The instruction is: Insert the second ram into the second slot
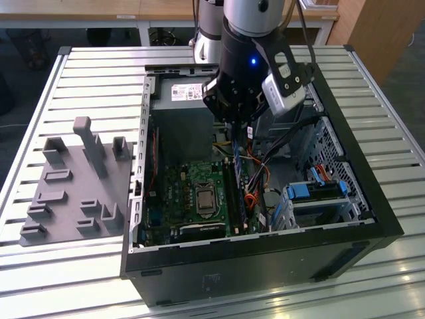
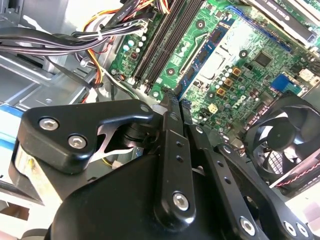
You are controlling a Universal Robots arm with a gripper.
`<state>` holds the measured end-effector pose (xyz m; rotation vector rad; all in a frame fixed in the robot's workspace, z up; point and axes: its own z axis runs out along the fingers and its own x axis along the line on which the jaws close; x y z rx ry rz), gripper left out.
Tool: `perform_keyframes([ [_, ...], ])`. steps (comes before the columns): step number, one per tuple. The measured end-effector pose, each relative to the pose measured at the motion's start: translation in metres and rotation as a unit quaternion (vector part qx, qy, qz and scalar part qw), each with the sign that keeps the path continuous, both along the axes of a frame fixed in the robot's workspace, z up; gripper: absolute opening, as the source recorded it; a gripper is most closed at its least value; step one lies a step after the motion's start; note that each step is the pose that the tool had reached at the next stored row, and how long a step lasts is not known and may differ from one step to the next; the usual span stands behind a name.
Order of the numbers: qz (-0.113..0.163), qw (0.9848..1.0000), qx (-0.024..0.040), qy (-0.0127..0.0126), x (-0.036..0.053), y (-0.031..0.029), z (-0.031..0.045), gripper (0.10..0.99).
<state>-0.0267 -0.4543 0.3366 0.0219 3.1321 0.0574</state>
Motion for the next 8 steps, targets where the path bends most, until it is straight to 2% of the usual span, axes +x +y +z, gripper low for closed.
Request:
perform_keyframes([
  [8,0.0,1.0,-0.0005,0.0,0.0,-0.0001,-0.0029,0.137],
])
